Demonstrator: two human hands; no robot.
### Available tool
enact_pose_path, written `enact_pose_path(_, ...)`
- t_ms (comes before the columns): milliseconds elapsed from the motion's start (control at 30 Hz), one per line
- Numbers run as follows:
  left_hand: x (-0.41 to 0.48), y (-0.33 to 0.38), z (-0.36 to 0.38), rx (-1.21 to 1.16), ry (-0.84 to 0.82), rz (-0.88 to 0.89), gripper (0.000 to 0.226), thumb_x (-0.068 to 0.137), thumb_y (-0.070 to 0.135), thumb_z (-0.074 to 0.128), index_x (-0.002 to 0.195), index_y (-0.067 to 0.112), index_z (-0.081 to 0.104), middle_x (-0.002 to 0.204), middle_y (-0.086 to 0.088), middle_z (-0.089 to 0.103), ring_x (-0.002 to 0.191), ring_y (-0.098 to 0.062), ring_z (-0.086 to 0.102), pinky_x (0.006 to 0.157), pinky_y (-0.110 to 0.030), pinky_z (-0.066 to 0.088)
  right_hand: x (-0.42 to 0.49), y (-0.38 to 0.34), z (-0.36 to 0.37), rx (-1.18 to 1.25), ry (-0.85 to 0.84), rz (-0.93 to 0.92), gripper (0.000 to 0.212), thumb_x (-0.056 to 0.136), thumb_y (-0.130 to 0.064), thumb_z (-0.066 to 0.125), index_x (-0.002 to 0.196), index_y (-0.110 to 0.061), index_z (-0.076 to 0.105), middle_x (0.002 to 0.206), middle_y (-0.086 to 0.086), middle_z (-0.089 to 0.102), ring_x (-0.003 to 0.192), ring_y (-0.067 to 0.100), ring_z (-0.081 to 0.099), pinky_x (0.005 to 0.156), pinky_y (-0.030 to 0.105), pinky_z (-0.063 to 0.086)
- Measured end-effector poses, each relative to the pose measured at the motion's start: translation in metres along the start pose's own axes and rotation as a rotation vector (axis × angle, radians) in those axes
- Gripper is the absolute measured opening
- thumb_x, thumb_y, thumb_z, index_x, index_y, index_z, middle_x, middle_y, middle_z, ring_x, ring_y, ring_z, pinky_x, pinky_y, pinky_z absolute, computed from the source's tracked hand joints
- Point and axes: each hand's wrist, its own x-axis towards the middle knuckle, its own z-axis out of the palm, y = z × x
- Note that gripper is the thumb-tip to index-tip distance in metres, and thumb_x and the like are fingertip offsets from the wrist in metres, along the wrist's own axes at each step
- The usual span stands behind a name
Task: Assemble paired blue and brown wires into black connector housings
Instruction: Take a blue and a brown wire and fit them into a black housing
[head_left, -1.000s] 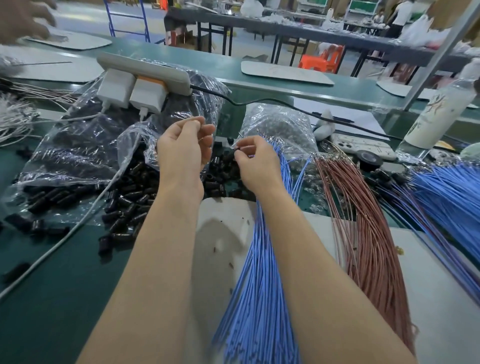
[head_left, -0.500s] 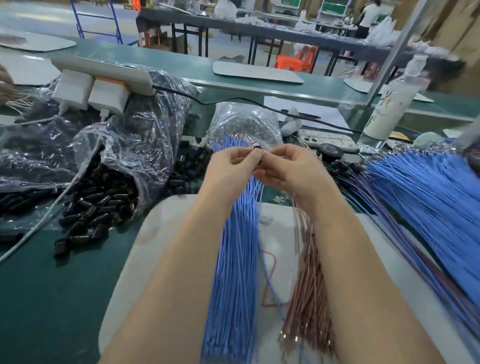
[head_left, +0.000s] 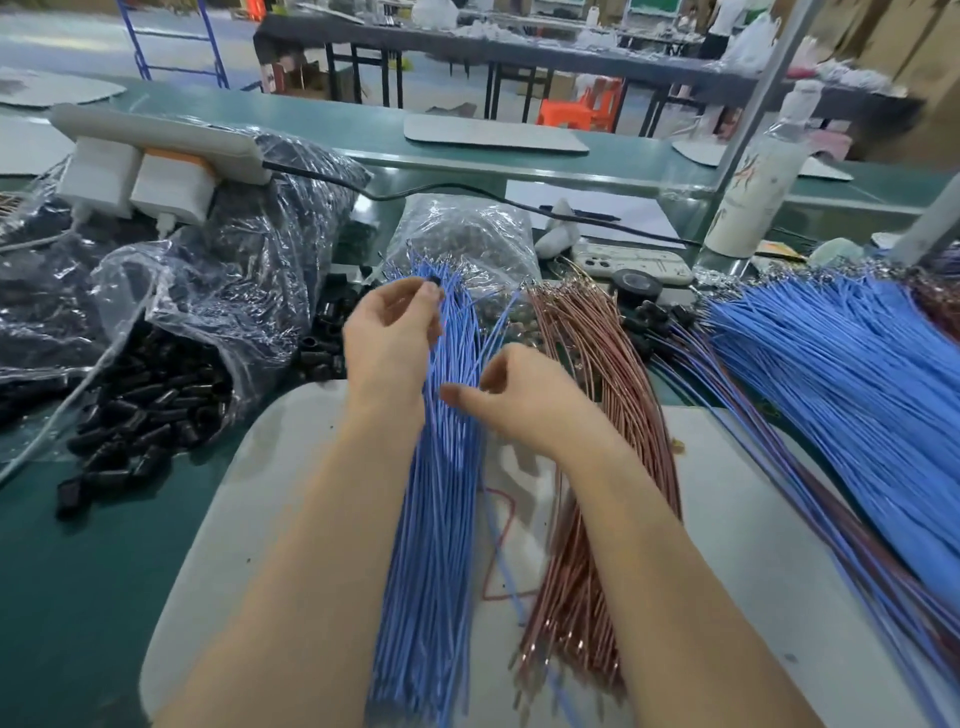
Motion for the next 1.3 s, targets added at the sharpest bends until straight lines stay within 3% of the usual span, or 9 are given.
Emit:
enact_pose_path(133, 0.002, 0.008, 0.001, -0.278, 0.037, -0.091, 0.013, 0.09, -0.005, 0.056, 0.084, 0.006, 0.058, 0.079, -0.006, 0.063, 0.068, -0.008, 0.063, 0.065, -0.013, 0.052, -0.001, -0.007, 0.005, -0.212, -0.078, -0.056, 0.05, 0.079, -0.057, 0.066, 0.06, -0.013, 0.052, 0.053, 0.002, 0.055, 0.053, 0.02, 0.055, 0.048, 0.03, 0.041)
enact_pose_path(300, -0.001, 0.009, 0.002, -0.313, 0.041, -0.129, 0.012, 0.091, -0.002, 0.055, 0.083, 0.006, 0.06, 0.077, -0.006, 0.064, 0.064, -0.007, 0.064, 0.062, -0.014, 0.053, 0.0, -0.007, 0.007, -0.15, -0.051, -0.042, 0.031, 0.083, -0.039, 0.065, 0.073, -0.01, 0.062, 0.065, 0.004, 0.06, 0.07, 0.024, 0.062, 0.058, 0.028, 0.045)
enact_pose_path(433, -0.001, 0.007, 0.003, -0.295, 0.01, -0.14, 0.012, 0.092, 0.0, 0.054, 0.083, 0.006, 0.059, 0.076, -0.006, 0.063, 0.061, -0.006, 0.063, 0.058, -0.014, 0.052, -0.001, -0.005, 0.006, -0.126, -0.026, -0.031, 0.031, 0.083, -0.032, 0.063, 0.064, -0.009, 0.057, 0.057, 0.003, 0.053, 0.055, 0.019, 0.05, 0.049, 0.026, 0.037)
enact_pose_path(633, -0.003, 0.007, 0.004, -0.311, -0.107, -0.202, 0.011, 0.089, -0.008, 0.054, 0.086, 0.002, 0.058, 0.081, -0.01, 0.063, 0.07, -0.011, 0.065, 0.062, -0.013, 0.053, -0.003, 0.013, -0.023, 0.643, -0.058, 0.05, 0.018, 0.094, -0.006, 0.053, 0.077, -0.007, 0.06, 0.068, 0.009, 0.067, 0.038, 0.005, 0.05, 0.04, 0.016, 0.042)
enact_pose_path(800, -0.007, 0.007, 0.006, -0.228, -0.161, -0.217, 0.007, 0.092, 0.0, 0.054, 0.088, 0.004, 0.058, 0.078, -0.008, 0.068, 0.069, -0.01, 0.068, 0.059, -0.014, 0.053, -0.003, 0.018, -0.026, 0.754, -0.12, 0.08, 0.016, 0.094, -0.01, 0.056, 0.079, -0.01, 0.058, 0.071, 0.005, 0.062, 0.043, 0.008, 0.055, 0.043, 0.017, 0.045)
enact_pose_path(967, -0.012, 0.01, 0.008, -0.153, -0.175, -0.072, 0.004, 0.096, 0.013, 0.051, 0.095, 0.011, 0.055, 0.076, -0.001, 0.073, 0.068, -0.009, 0.068, 0.061, -0.019, 0.053, -0.009, 0.004, -0.016, 0.982, -0.428, 0.023, 0.017, 0.096, -0.006, 0.048, 0.081, -0.006, 0.055, 0.061, 0.006, 0.066, 0.051, 0.014, 0.064, 0.047, 0.019, 0.051)
enact_pose_path(1067, -0.014, 0.012, 0.009, -0.09, -0.139, -0.01, 0.004, 0.097, 0.014, 0.05, 0.095, 0.013, 0.054, 0.079, 0.0, 0.072, 0.071, -0.009, 0.067, 0.064, -0.02, 0.052, -0.008, -0.001, -0.016, 1.076, -0.349, -0.019, 0.017, 0.092, 0.001, 0.042, 0.08, -0.008, 0.05, 0.06, 0.004, 0.064, 0.049, 0.012, 0.059, 0.048, 0.019, 0.049)
enact_pose_path(1167, -0.012, 0.013, 0.008, -0.135, -0.164, -0.147, 0.011, 0.096, 0.014, 0.048, 0.087, 0.014, 0.055, 0.078, 0.001, 0.071, 0.068, -0.007, 0.067, 0.066, -0.02, 0.053, -0.007, 0.008, -0.03, 1.507, -0.221, -0.154, 0.012, 0.087, 0.0, 0.041, 0.083, -0.011, 0.046, 0.058, -0.001, 0.056, 0.042, 0.005, 0.043, 0.04, 0.012, 0.038)
enact_pose_path(1300, -0.016, 0.014, 0.007, -0.24, -0.483, -0.42, 0.02, 0.095, 0.015, 0.047, 0.079, 0.012, 0.059, 0.093, -0.007, 0.072, 0.08, -0.016, 0.069, 0.072, -0.026, 0.058, -0.012, 0.016, -0.04, 1.867, -0.274, -0.353, 0.01, 0.077, -0.009, 0.049, 0.086, -0.011, 0.047, 0.058, -0.002, 0.052, 0.039, 0.004, 0.04, 0.038, 0.011, 0.03)
